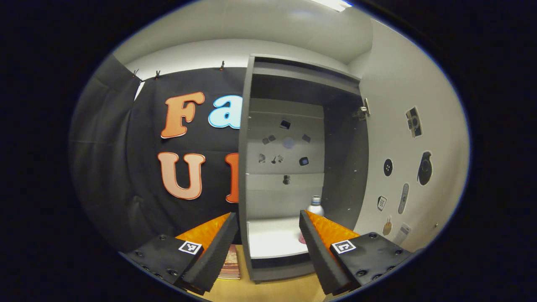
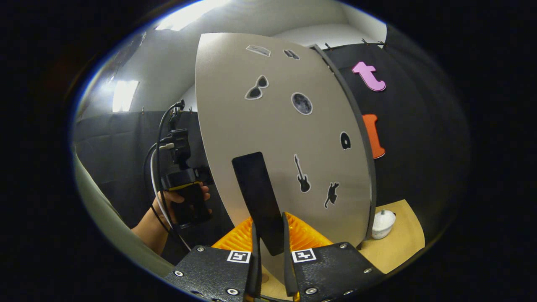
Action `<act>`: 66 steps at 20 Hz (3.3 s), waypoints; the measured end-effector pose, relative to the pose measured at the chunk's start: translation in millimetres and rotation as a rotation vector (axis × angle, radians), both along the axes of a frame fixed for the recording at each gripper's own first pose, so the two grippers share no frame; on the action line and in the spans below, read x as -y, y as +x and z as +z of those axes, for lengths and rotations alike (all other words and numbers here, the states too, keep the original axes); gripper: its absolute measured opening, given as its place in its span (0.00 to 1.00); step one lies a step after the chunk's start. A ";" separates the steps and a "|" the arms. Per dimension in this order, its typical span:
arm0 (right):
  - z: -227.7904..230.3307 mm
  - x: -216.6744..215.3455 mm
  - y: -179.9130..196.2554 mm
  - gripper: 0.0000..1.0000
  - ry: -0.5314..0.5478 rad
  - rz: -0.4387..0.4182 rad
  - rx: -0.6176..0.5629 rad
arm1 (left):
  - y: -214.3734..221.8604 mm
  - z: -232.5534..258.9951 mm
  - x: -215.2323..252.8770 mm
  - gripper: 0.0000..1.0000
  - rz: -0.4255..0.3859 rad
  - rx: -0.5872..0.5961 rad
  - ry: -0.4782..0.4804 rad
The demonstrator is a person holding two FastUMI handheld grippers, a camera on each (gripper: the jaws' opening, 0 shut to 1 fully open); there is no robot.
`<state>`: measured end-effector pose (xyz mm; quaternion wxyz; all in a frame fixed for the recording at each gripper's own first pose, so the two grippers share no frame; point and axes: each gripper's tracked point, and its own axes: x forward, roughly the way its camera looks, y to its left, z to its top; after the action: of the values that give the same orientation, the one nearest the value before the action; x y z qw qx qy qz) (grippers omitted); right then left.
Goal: Open the cabinet door with the right hand, grasp the bottle in the cabinet with the left hand and place it on the coaster, then close the cabinet door with the right hand.
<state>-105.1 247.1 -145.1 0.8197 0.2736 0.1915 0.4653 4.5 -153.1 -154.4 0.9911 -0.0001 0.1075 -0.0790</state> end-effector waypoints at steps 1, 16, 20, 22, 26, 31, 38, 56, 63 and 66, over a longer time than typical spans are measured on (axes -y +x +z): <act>-0.7 4.3 0.6 0.22 -0.002 -0.021 -0.006 | 5.2 -4.0 11.7 0.94 -0.017 0.000 -0.003; -10.2 38.2 23.5 0.21 -0.031 -0.285 -0.014 | 80.4 -103.5 122.0 0.94 -0.085 -0.035 -0.012; -13.6 44.2 27.3 0.20 -0.022 -0.335 -0.039 | 105.5 -134.3 134.8 0.97 -0.069 -0.054 0.000; -16.4 45.2 28.7 0.20 -0.036 -0.354 -0.048 | 117.8 -146.6 137.1 0.94 -0.055 -0.062 -0.009; -18.8 50.1 32.9 0.17 -0.048 -0.374 -0.063 | 134.8 -164.6 145.8 0.93 -0.051 -0.077 -0.017; -24.7 56.4 30.9 0.21 -0.082 -0.403 -0.104 | 153.9 -175.4 151.7 0.92 -0.048 -0.056 -0.013; -32.2 68.2 33.0 0.50 -0.146 -0.408 -0.072 | 161.5 -176.6 163.0 0.82 -0.093 -0.038 0.004; -23.3 68.6 43.5 0.71 -0.121 -0.373 0.018 | 65.9 -117.9 83.2 0.80 -0.020 0.043 -0.003; -18.8 65.1 43.2 0.62 -0.103 -0.322 0.043 | 12.2 -105.4 25.4 0.80 0.067 0.069 0.046; -20.1 68.9 45.6 0.66 -0.130 -0.309 0.069 | -9.5 -112.6 3.0 0.82 0.109 0.054 0.053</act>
<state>-59.5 178.2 -165.1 0.9037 0.2300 0.1485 0.3292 -5.0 -156.1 -267.0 0.9961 0.0225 0.0827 -0.0219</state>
